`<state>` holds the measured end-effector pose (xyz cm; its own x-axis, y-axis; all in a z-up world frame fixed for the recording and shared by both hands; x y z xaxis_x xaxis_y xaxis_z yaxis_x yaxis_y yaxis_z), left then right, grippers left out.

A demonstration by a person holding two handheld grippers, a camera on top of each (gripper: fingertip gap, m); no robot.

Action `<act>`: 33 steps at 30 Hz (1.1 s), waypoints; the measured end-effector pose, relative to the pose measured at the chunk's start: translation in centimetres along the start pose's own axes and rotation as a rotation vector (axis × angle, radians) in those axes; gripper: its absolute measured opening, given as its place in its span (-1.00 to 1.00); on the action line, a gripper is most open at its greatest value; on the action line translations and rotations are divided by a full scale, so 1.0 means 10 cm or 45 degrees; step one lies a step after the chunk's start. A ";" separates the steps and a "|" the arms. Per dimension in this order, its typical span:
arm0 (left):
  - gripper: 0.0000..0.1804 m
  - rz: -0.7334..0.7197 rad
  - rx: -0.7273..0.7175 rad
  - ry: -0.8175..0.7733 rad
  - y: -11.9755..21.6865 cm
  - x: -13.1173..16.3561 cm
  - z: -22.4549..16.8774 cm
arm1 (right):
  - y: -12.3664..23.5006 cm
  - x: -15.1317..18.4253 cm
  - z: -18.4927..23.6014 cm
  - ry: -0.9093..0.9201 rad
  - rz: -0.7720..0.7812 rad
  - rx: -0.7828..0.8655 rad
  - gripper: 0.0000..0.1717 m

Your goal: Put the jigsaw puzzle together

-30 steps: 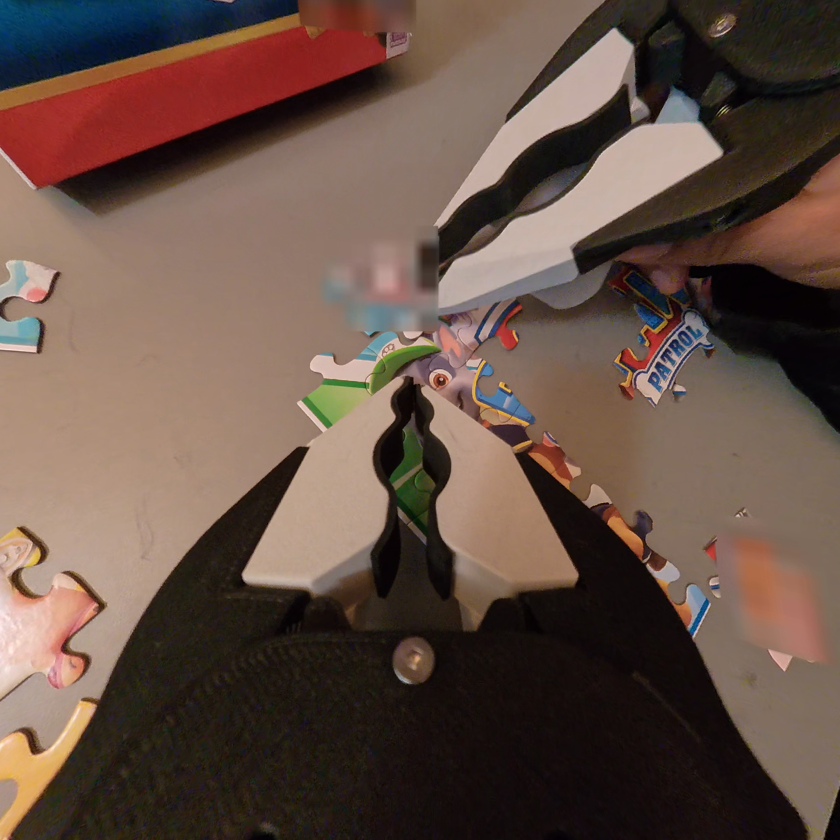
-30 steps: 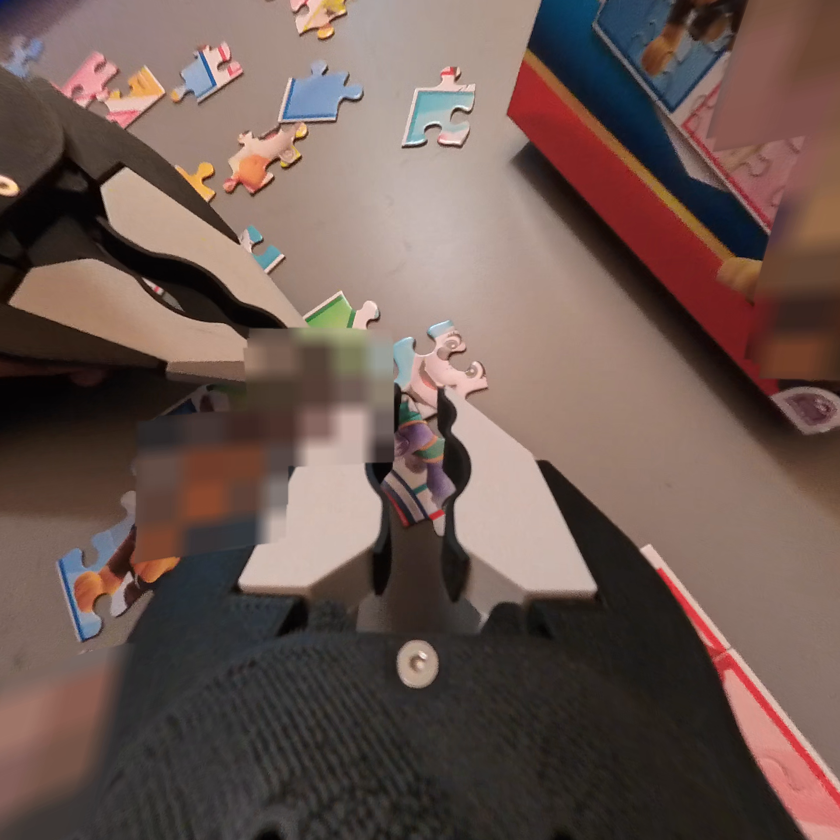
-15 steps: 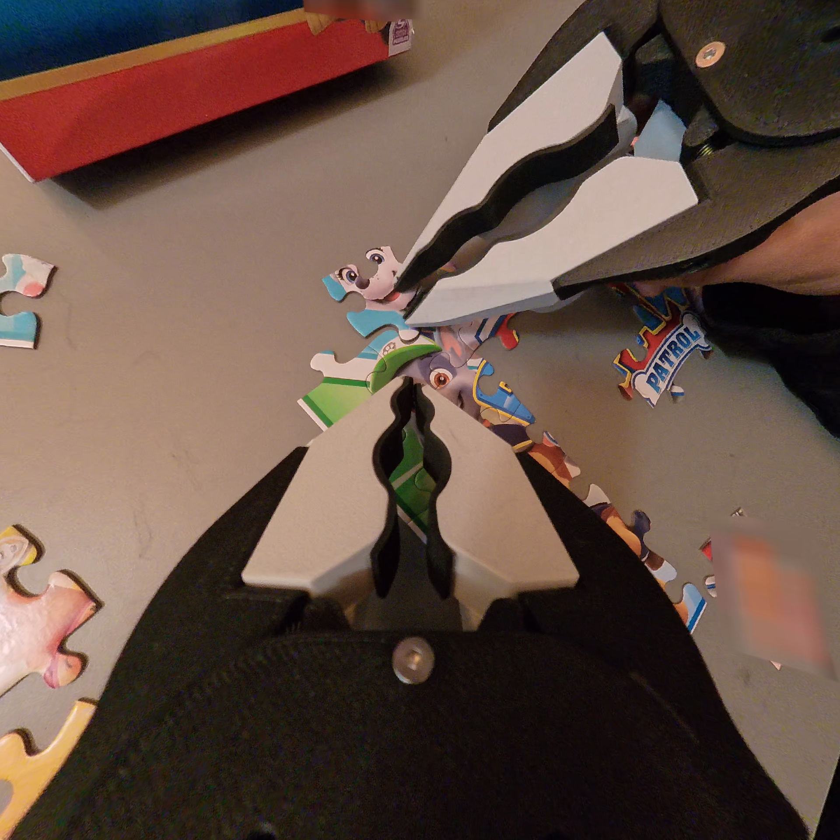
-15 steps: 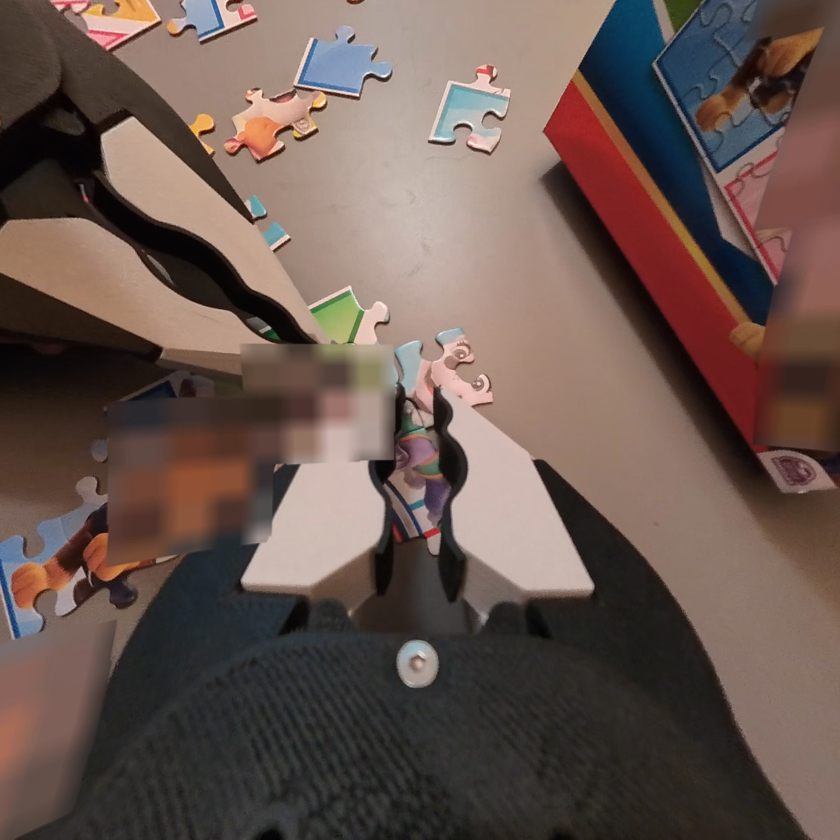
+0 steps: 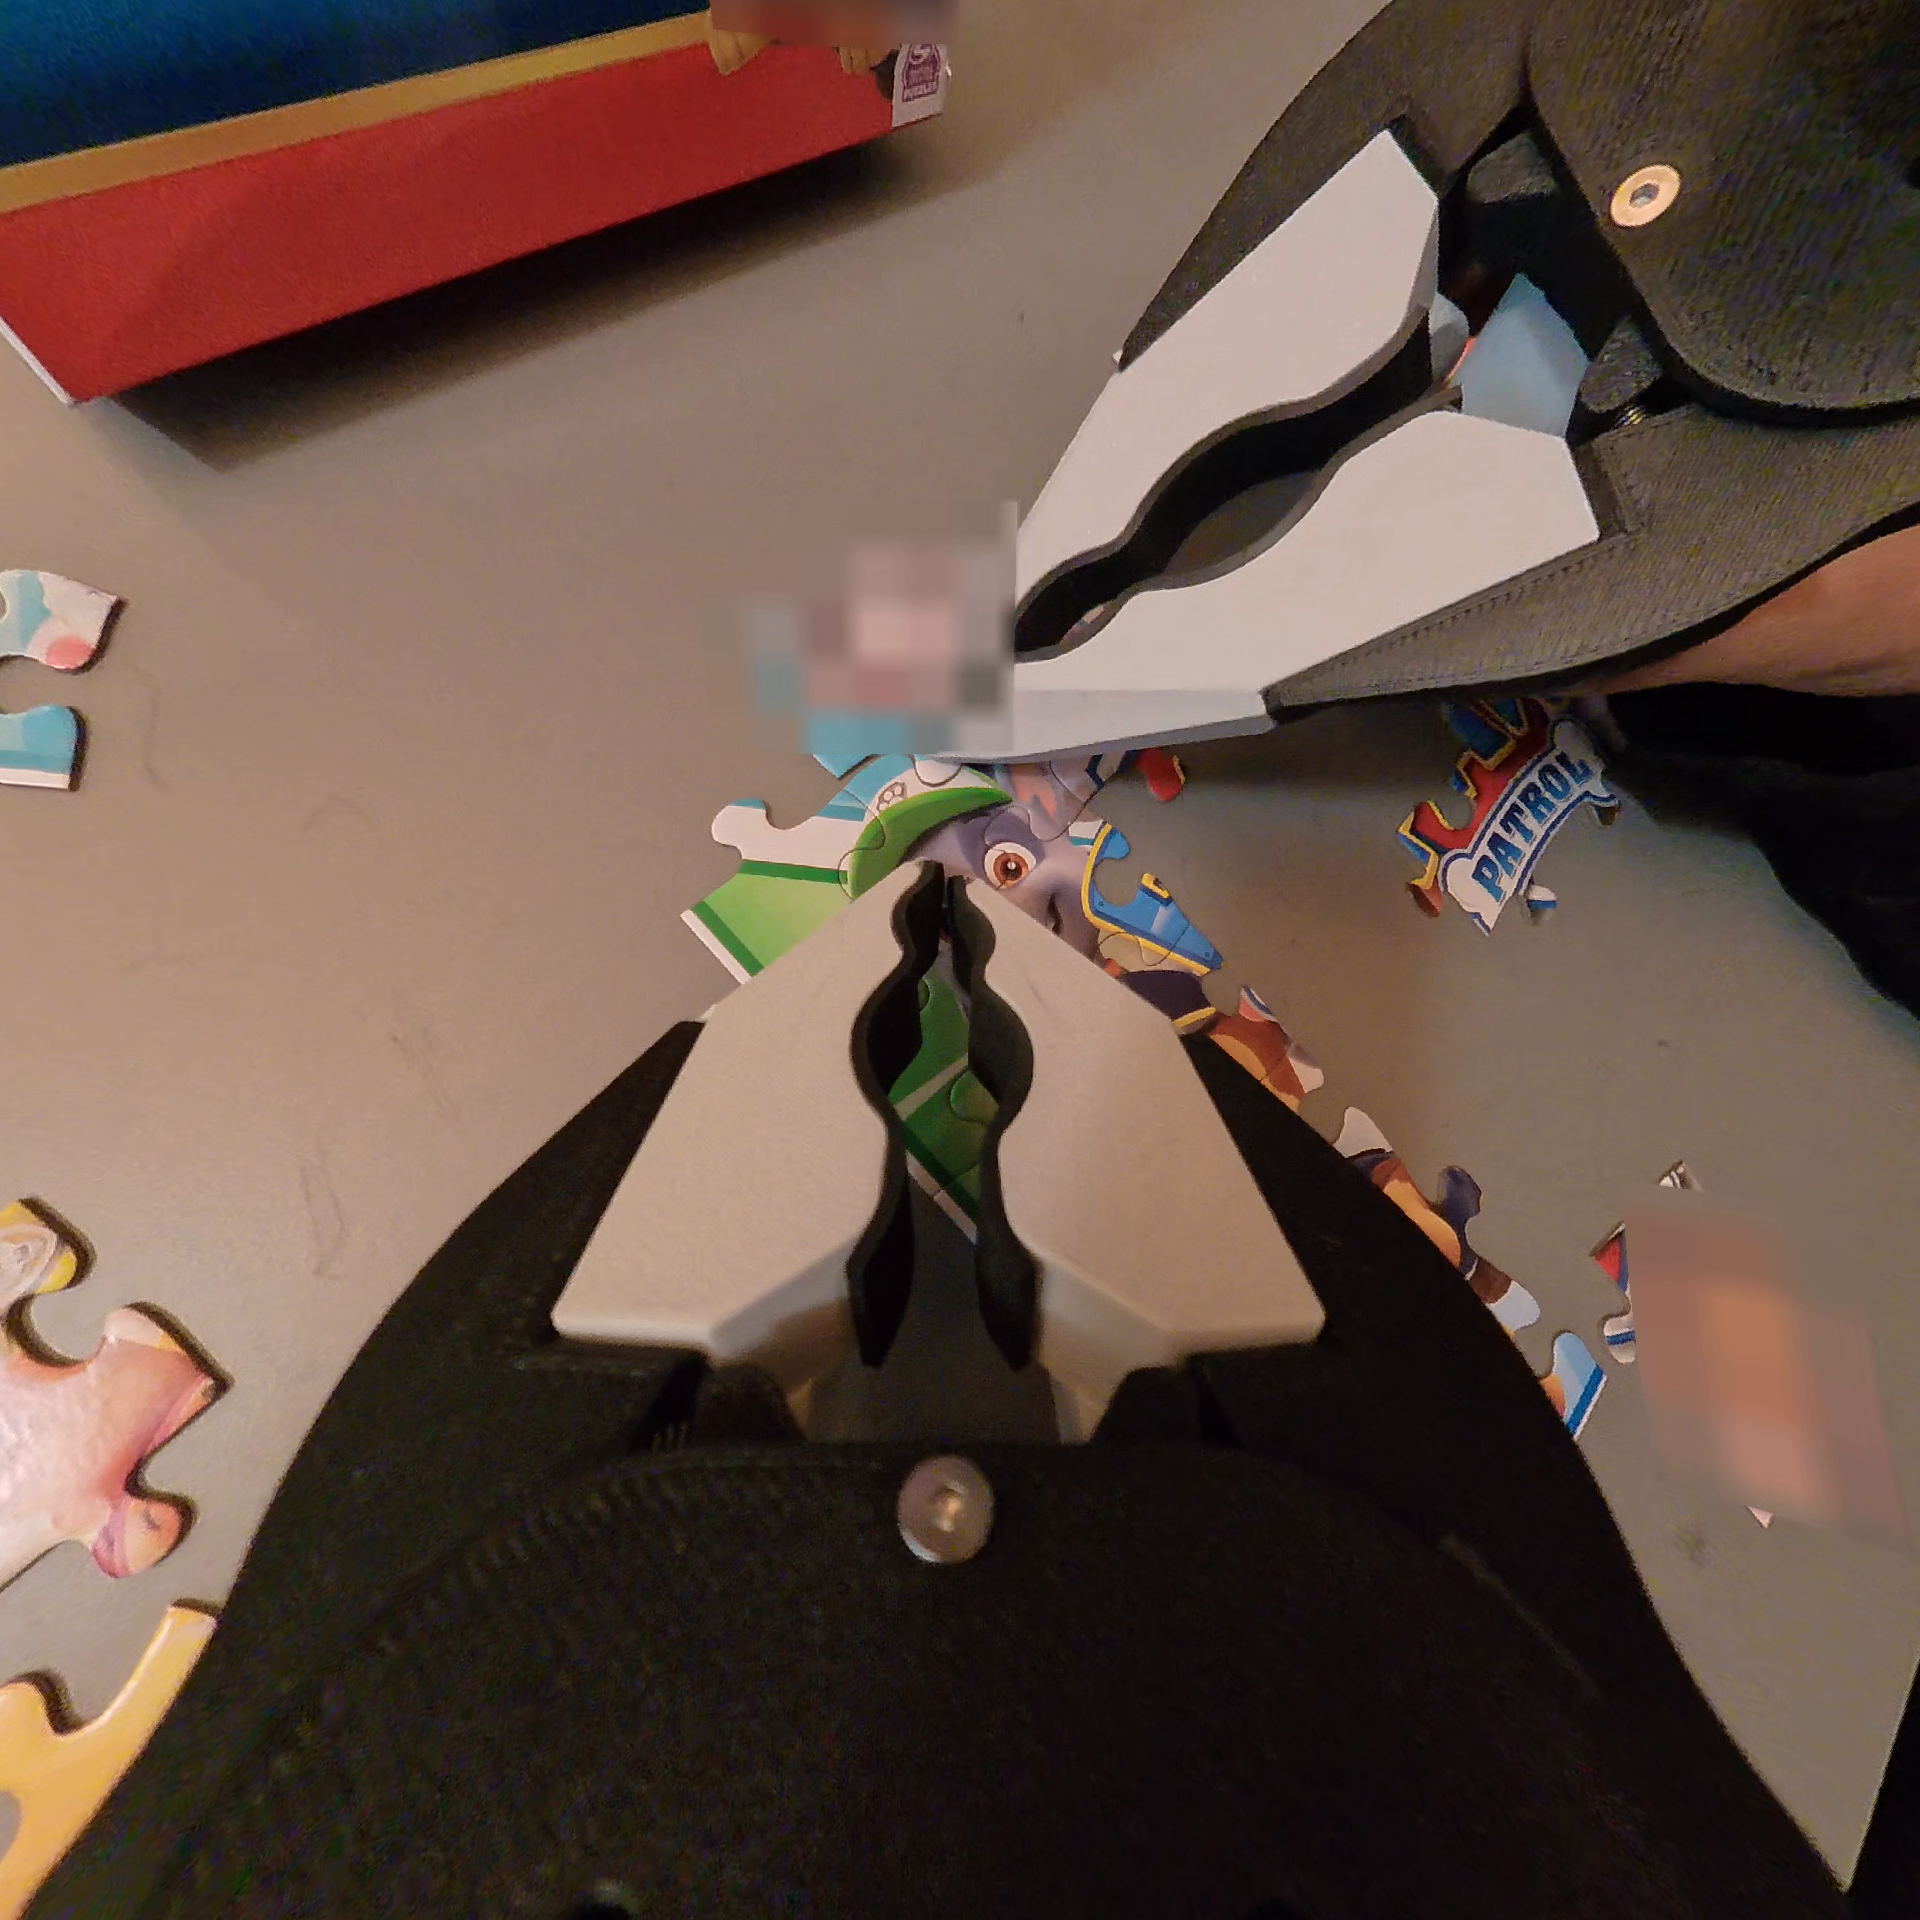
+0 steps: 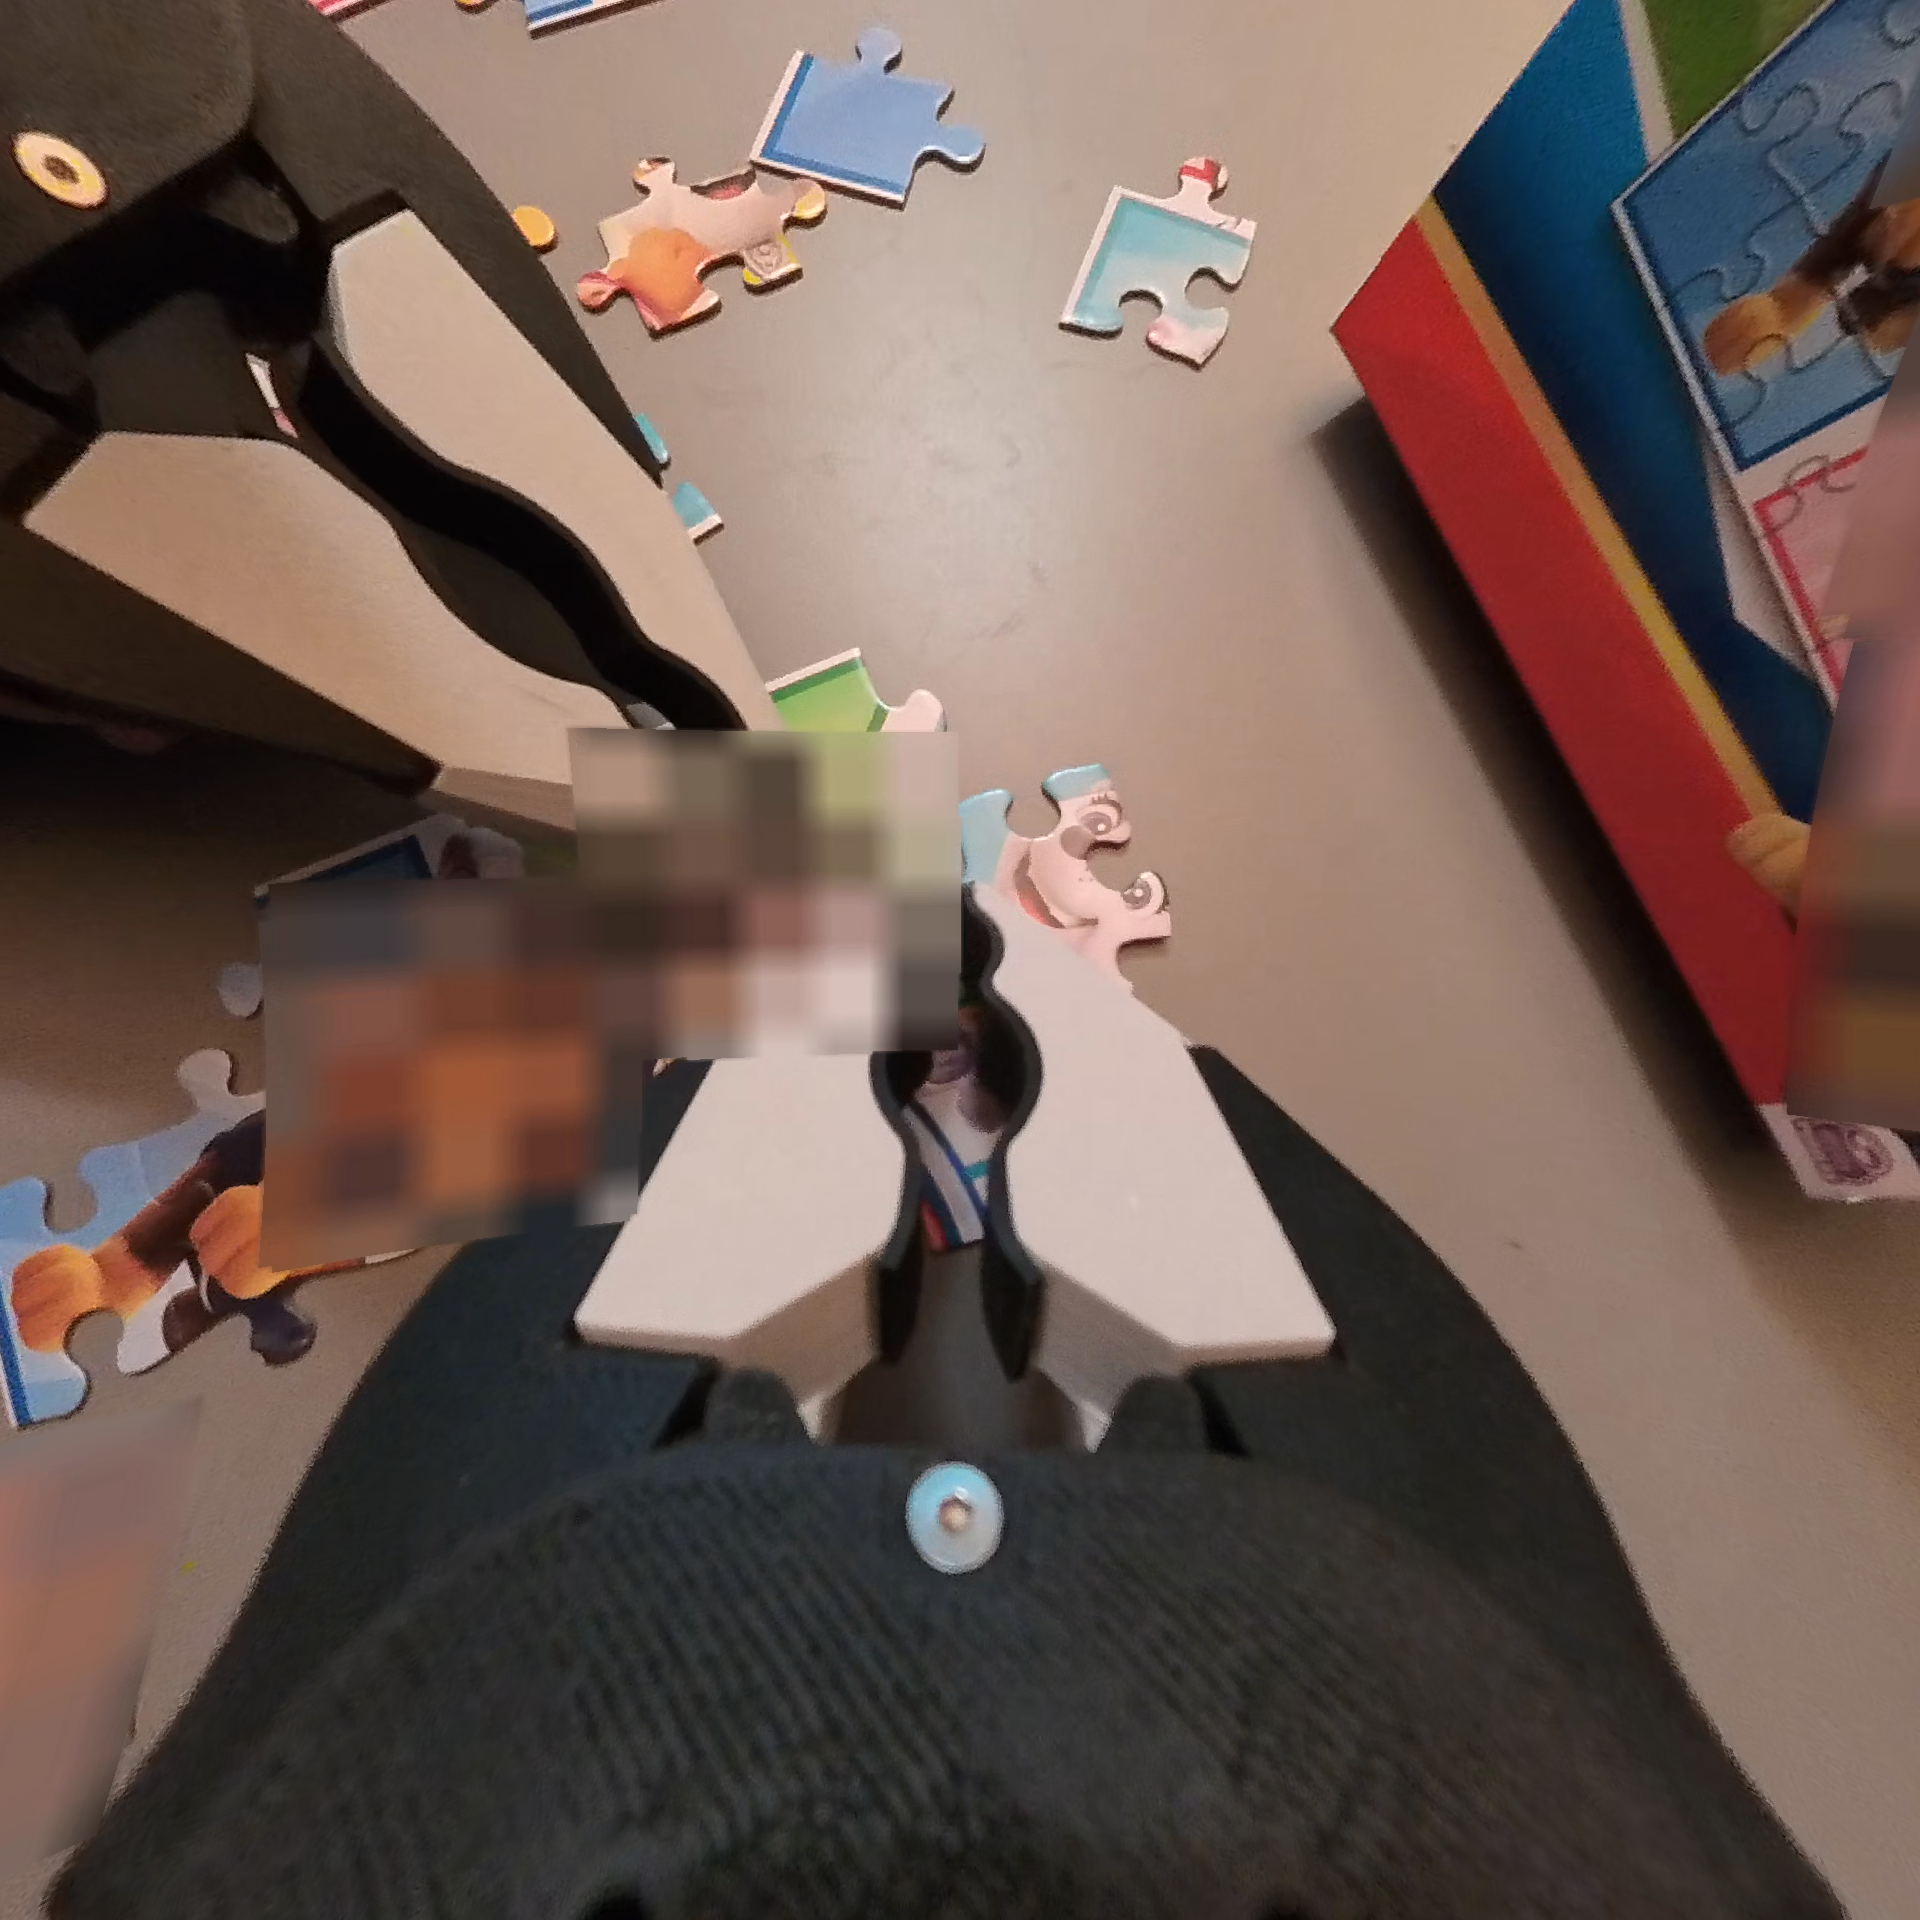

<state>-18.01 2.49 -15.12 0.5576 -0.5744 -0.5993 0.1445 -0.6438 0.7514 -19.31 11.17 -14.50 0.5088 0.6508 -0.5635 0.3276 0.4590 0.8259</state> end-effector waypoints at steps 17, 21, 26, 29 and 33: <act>-1.00 0.002 0.007 0.008 0.00 0.00 0.00 | 0.04 0.06 -0.24 -0.173 -0.032 0.048 -0.92; -1.00 0.002 0.014 0.013 0.00 0.00 0.01 | 0.02 0.04 -0.22 -0.153 -0.035 0.050 -0.94; -1.00 0.002 0.018 0.015 0.00 0.00 0.01 | 0.04 0.04 -0.21 -0.089 -0.017 0.087 -0.92; -1.00 0.002 0.016 0.014 0.00 0.00 0.01 | 0.05 0.01 -0.18 -0.061 -0.038 0.080 -0.89; -1.00 0.002 0.016 0.015 0.00 0.00 0.01 | 0.05 -0.06 -0.05 0.003 -0.058 0.043 -0.82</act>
<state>-18.06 2.44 -15.18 0.5672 -0.5697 -0.5948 0.1330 -0.6493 0.7488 -19.86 11.37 -13.77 0.4910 0.6313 -0.6003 0.3772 0.4671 0.7997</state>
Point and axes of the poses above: each gripper's, where its closed fingertips meet, y back along the fingers, x out of its underside, z = x × y across the jaws, the point moved 6 cm from there along y, back along the fingers, and after that the axes turned 8 degrees about z, right-handed, at the moved point
